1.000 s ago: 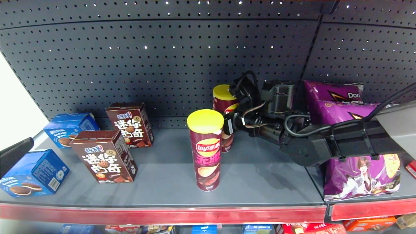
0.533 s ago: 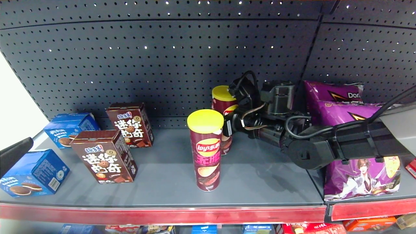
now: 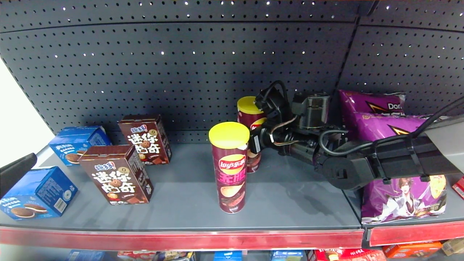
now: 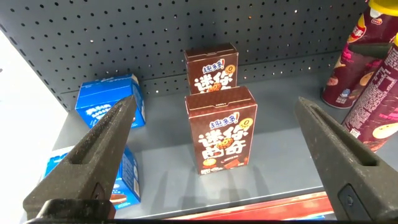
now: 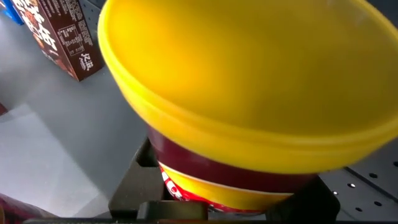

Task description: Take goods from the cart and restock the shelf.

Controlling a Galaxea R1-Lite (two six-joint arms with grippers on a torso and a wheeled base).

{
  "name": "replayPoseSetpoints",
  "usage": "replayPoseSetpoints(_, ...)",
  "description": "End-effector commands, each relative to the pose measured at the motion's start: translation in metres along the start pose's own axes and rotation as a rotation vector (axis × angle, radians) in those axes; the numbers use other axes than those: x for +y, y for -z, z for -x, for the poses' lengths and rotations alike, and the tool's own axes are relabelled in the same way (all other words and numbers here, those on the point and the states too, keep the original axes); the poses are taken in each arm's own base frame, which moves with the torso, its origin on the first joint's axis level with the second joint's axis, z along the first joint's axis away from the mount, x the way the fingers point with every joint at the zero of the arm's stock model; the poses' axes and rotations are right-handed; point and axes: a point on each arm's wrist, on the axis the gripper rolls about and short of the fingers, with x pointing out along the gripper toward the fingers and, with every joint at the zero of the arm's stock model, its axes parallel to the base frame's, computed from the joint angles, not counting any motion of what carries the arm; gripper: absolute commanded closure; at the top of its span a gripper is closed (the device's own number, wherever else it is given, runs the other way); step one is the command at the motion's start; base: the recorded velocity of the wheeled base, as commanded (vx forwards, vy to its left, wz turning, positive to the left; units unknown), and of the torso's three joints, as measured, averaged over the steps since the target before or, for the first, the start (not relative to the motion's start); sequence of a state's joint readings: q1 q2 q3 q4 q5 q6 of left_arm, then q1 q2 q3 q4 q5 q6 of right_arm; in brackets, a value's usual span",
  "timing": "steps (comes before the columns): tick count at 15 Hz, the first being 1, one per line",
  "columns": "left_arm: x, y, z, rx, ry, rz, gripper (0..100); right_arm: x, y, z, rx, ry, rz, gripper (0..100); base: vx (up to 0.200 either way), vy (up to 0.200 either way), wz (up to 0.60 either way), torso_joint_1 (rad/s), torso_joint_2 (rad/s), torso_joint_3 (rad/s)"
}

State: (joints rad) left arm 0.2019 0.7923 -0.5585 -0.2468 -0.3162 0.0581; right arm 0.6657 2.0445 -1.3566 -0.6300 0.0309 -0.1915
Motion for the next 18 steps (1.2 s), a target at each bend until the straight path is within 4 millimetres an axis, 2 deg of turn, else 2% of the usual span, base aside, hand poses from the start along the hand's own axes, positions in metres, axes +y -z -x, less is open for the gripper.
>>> replayPoseSetpoints(1, 0.0001, 0.0001, -0.0002, 0.001, -0.001, 0.000, 0, -0.0007, -0.0003, 0.0007, 0.001, 0.002, 0.000, 100, 0.000, 0.000, 0.00, 0.000, 0.00, 0.000)
replayPoseSetpoints(8, 0.0001, 0.0001, -0.0002, 0.001, 0.001, 0.000, 0, -0.0011, 0.0008, -0.0004, -0.001, 0.002, 0.000, 100, 0.000, 0.000, 0.00, 0.000, 0.00, 0.000)
replayPoseSetpoints(9, 0.0001, 0.0001, -0.0002, 0.001, 0.001, 0.000, 0, -0.0012, 0.0003, 0.0004, 0.001, 0.002, 0.000, 0, 0.000, 0.000, 0.00, 0.000, 0.00, 0.000)
replayPoseSetpoints(15, -0.0001, 0.0004, 0.0002, 0.001, 0.001, 0.000, 0, 0.0004, -0.0017, 0.0023, -0.001, -0.001, 0.000, 0, 0.000, 0.000, 0.00, 0.000, 0.00, 0.000)
replayPoseSetpoints(18, -0.0001, 0.0008, 0.0001, 0.002, 0.001, 0.000, 0, -0.0010, -0.0066, 0.0093, -0.010, 0.002, 0.001, 0, 0.000, 0.000, 0.00, 0.000, 0.00, 0.000)
